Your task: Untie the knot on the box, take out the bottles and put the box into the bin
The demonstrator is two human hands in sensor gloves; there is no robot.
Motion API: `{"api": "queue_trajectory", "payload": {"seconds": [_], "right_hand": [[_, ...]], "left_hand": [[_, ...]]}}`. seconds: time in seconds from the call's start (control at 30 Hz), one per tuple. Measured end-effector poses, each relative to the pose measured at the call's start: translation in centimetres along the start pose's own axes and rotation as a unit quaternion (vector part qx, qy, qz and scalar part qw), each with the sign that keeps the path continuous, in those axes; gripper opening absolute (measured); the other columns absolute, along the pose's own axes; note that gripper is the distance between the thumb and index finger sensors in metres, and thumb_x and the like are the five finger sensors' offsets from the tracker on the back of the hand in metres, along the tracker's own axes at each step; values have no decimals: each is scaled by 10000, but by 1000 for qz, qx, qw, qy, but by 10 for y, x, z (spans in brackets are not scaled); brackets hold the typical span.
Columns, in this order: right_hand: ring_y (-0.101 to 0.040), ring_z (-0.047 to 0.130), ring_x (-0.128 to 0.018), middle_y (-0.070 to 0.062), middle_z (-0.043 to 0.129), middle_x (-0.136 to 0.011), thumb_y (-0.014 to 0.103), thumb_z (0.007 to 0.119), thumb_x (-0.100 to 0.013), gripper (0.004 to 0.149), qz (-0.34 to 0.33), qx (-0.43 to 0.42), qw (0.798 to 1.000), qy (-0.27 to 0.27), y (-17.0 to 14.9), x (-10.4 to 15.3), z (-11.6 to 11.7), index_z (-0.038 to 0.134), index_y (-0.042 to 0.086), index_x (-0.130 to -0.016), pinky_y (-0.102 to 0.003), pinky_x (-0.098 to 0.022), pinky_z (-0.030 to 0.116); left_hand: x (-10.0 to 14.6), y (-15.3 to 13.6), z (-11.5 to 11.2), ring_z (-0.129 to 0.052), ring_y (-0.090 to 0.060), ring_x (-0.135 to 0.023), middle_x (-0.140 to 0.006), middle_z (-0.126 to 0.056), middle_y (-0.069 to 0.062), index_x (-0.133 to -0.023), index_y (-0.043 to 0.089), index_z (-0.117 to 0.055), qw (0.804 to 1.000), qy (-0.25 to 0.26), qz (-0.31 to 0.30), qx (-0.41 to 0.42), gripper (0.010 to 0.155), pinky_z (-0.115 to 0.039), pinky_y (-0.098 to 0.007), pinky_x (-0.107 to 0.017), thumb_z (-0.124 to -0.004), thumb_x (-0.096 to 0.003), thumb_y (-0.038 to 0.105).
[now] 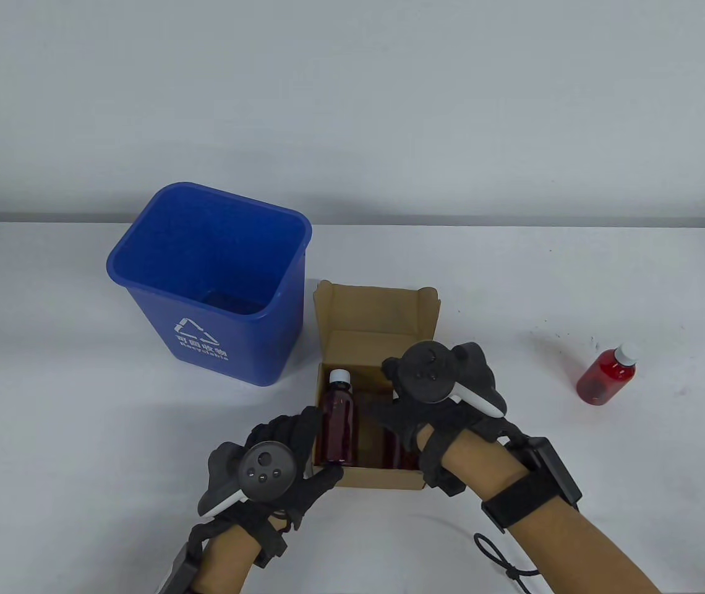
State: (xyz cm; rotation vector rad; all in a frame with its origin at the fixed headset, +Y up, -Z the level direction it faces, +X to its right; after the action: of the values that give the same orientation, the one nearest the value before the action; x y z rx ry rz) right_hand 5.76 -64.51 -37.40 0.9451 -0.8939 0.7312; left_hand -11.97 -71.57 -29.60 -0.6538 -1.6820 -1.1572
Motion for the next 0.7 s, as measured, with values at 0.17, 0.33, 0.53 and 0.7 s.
{"api": "queue_trajectory", "payload": {"seconds": [0.17, 0.33, 0.53, 0.7], "right_hand": [[-334, 915, -567, -275, 512, -980, 539, 742, -458, 780, 21, -43, 997, 59, 2, -18, 32, 517, 4, -979, -409, -365, 807], [-355, 885, -602, -300, 415, -996, 552, 724, -462, 824, 52, -98, 986, 121, -4, -31, 62, 458, -18, -993, -425, -395, 789], [-339, 843, -657, -295, 318, -1015, 600, 691, -472, 888, 71, -152, 968, 188, -14, -37, 80, 359, -16, -1019, -414, -439, 770], [-374, 740, -750, -301, 137, -1016, 619, 708, -463, 980, 99, -254, 923, 270, -21, -37, 106, 214, -17, -1023, -453, -504, 706]], "left_hand": [[0, -1, 0, -623, -578, -985, -1069, -605, -221, -1124, 113, -309, 1000, -3, -1, 4, 946, -482, -754, -695, -711, -455, 648], [-1, -1, 0, -622, -577, -987, -1069, -607, -227, -1124, 110, -303, 1000, -7, -3, 5, 950, -481, -754, -696, -713, -456, 646], [-3, 0, -3, -641, -566, -982, -1059, -622, -204, -1110, 70, -284, 1000, -17, -17, 13, 963, -485, -754, -696, -747, -460, 609], [-4, -1, -2, -657, -562, -977, -1053, -639, -205, -1105, 62, -302, 999, -16, -18, 23, 963, -501, -748, -694, -776, -456, 592]]}}
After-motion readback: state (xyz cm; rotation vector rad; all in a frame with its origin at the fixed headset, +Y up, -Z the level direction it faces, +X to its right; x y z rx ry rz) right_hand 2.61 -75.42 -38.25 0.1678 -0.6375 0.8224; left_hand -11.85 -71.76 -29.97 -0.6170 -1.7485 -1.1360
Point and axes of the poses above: the tracker on the back of each hand, its own y axis roughly to the thumb side, its own x axis roughly from the fingertips to the wrist, z = x × y, the point moved 5 cm from there along -x, roughly from the wrist to the fingertips
